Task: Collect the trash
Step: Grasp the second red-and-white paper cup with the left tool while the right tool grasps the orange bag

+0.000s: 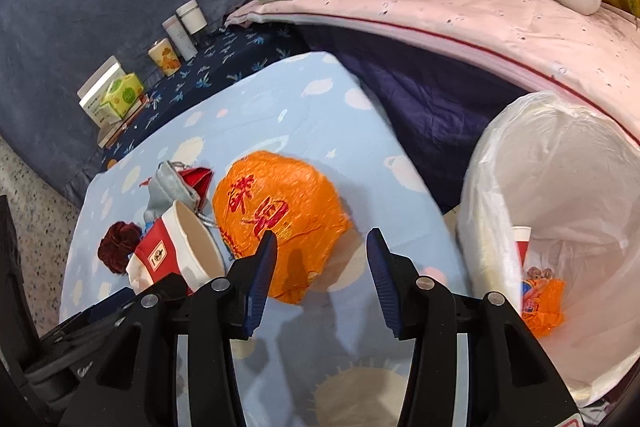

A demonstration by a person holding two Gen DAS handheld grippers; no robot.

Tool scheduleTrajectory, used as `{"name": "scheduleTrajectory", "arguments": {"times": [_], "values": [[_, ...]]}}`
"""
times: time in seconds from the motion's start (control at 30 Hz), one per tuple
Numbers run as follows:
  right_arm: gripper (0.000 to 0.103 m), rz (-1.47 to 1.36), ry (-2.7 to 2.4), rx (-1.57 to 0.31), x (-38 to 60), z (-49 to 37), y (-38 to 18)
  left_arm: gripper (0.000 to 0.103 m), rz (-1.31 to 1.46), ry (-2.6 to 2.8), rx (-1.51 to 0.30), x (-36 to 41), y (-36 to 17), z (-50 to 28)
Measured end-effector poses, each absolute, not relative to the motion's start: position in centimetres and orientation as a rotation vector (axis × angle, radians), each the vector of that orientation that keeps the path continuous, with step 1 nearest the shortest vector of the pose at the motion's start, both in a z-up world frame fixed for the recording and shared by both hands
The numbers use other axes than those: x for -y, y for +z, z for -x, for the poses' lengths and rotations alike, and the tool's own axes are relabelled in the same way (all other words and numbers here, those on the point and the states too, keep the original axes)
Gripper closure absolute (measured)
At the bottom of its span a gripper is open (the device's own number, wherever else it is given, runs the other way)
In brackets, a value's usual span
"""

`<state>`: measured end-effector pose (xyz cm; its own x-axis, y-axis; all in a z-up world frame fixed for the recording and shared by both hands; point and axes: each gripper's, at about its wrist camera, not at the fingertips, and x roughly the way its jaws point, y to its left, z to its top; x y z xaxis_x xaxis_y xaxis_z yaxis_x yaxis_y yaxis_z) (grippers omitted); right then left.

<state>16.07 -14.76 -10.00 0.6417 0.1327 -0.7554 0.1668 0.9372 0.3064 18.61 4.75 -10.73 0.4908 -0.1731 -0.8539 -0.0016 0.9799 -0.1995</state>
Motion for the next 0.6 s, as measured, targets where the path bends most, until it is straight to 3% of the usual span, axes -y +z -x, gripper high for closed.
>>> {"name": "scheduleTrajectory", "arguments": {"times": [0.4,0.6], "values": [[0.057,-0.409,0.006,-0.897,15.7,-16.7,-10.4,0.010,0.256,-0.018,-1.110,-3.6,-11.7,-21.1],[0.057,-0.403,0.032,-0.915,14.9,-17.0,-11.2,0.015,0.211,-0.016,-1.113,-3.7,-12.1,-21.1]]}}
